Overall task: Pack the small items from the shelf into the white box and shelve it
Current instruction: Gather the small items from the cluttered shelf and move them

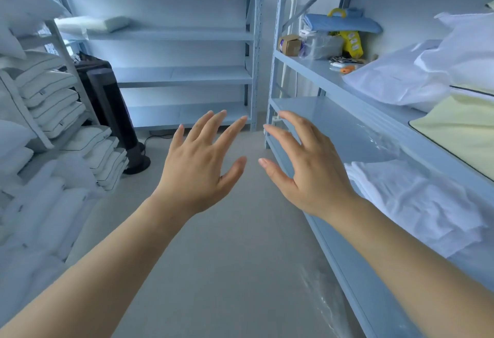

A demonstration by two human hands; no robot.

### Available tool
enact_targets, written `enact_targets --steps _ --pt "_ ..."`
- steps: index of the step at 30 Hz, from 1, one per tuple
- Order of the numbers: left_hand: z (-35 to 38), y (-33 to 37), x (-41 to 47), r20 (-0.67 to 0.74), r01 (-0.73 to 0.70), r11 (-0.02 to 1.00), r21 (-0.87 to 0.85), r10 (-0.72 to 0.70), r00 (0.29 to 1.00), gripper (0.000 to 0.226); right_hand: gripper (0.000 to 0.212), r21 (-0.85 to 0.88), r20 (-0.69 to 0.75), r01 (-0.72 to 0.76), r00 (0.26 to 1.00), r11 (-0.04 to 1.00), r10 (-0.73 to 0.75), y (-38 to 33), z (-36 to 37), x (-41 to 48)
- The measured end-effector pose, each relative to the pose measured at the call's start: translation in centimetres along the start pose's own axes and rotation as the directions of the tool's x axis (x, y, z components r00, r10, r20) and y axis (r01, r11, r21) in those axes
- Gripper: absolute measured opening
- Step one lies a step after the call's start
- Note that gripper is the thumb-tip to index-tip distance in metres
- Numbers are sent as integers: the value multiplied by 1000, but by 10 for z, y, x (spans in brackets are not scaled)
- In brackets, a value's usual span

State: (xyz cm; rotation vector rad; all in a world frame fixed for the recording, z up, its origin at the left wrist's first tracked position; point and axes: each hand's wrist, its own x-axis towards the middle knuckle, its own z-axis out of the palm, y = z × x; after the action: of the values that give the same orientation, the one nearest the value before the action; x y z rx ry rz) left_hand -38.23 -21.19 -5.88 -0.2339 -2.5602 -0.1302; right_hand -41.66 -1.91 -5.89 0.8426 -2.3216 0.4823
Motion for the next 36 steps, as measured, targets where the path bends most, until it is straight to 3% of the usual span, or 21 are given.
enact_targets --steps 11,17,26,36 --pt "105 -88 126 69 18 999 -45 -15 997 59 49 15 17 -32 999 999 31 91 121 116" --pt "173 -154 219 52 -4 996 -85 8 999 58 48 -2 5 -142 990 990 142 144 203 194" --pt "261 -221 393 95 -203 973 -111 214 972 60 49 -89 -53 -241 970 966 237 227 279 318" --pt "367 -202 549 87 -361 907 -217 386 918 58 41 -187 -140 -341 938 921 318 358 316 383"
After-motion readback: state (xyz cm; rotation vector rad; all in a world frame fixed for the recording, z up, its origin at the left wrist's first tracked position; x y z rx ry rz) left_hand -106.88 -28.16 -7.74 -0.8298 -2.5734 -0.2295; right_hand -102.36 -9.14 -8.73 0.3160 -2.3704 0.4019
